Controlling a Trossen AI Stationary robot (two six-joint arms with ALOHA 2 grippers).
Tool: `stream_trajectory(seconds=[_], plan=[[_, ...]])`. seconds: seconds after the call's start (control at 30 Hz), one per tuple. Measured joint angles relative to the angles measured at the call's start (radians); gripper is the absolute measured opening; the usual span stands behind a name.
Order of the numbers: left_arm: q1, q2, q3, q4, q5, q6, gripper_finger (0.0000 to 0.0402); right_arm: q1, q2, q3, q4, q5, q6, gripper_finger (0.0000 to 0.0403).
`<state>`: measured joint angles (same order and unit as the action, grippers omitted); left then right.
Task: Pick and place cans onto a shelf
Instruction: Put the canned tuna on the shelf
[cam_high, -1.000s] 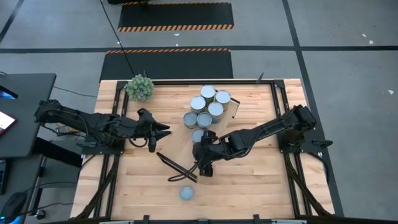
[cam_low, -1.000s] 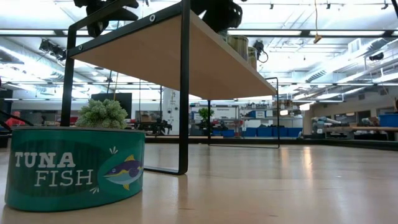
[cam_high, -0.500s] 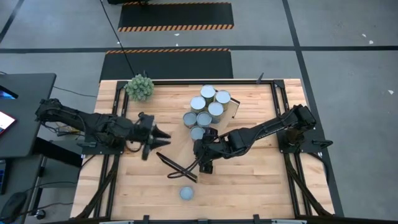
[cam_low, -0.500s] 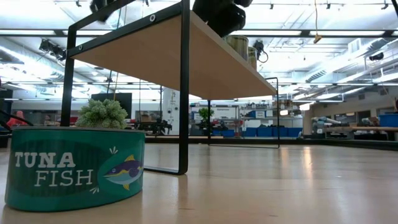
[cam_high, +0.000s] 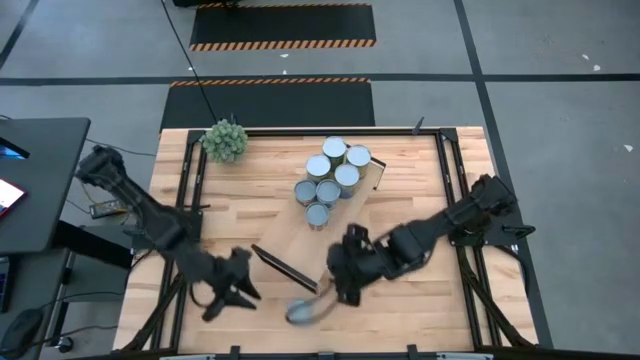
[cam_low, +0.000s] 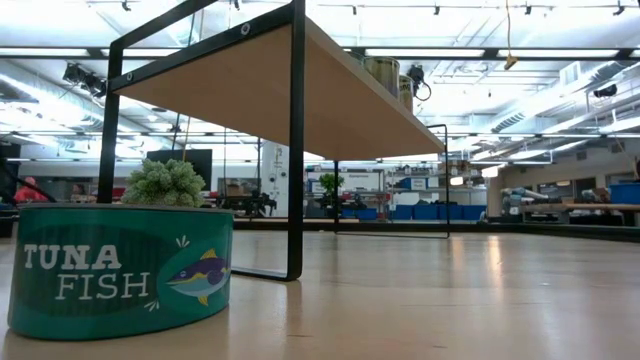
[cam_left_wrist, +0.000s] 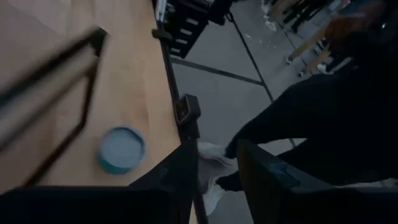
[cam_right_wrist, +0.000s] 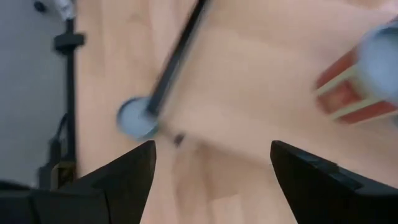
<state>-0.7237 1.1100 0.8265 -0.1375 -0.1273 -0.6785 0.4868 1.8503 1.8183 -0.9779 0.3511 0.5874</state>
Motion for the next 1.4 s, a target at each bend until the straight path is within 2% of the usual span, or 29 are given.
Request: stream_trajectory(seconds=[0.1, 0.23, 0.43, 0.6, 0.67, 0.77, 0.9, 1.1, 1.17, 1.3, 1.4], plan=[[-0.065, 0.082, 0.000, 0.067, -0.063, -0.042, 0.0123, 0.064, 0.000, -0.015, -0.007, 0.008, 0.039, 0.0323], [-0.139, 0.189, 0.056, 0.093, -0.158, -0.070, 0.0123, 0.159, 0.001, -0.026, -0.016, 0.091, 0.111, 0.0323], [-0.196, 0.398, 0.293, -0.149, -0.217, -0.051, 0.0118, 0.264, 0.022, -0.031, 0.007, 0.124, 0.176, 0.0323], [-0.196, 0.576, 0.434, -0.295, -0.273, -0.184, 0.0126, 0.308, 0.037, -0.030, 0.043, 0.148, 0.256, 0.0323], [-0.186, 0.636, 0.468, -0.327, -0.320, -0.250, 0.0143, 0.322, 0.047, -0.030, 0.046, 0.153, 0.281, 0.0323], [-0.160, 0.712, 0.478, -0.358, -0.332, -0.318, 0.0185, 0.336, 0.052, -0.030, 0.075, 0.165, 0.285, 0.0323], [-0.116, 0.798, 0.475, -0.366, -0.306, -0.365, 0.0266, 0.343, 0.058, -0.030, 0.088, 0.182, 0.284, 0.0323], [-0.054, 0.858, 0.475, -0.374, -0.251, -0.387, 0.0380, 0.349, 0.061, -0.030, 0.117, 0.181, 0.286, 0.0323], [-0.034, 0.869, 0.475, -0.370, -0.245, -0.379, 0.0395, 0.352, 0.061, -0.030, 0.125, 0.180, 0.286, 0.0323], [0.000, 0.897, 0.475, -0.365, -0.228, -0.376, 0.0392, 0.353, 0.063, -0.030, 0.124, 0.179, 0.286, 0.0322], [0.011, 0.902, 0.475, -0.327, -0.256, -0.374, 0.0392, 0.353, 0.063, -0.030, 0.125, 0.179, 0.286, 0.0318]])
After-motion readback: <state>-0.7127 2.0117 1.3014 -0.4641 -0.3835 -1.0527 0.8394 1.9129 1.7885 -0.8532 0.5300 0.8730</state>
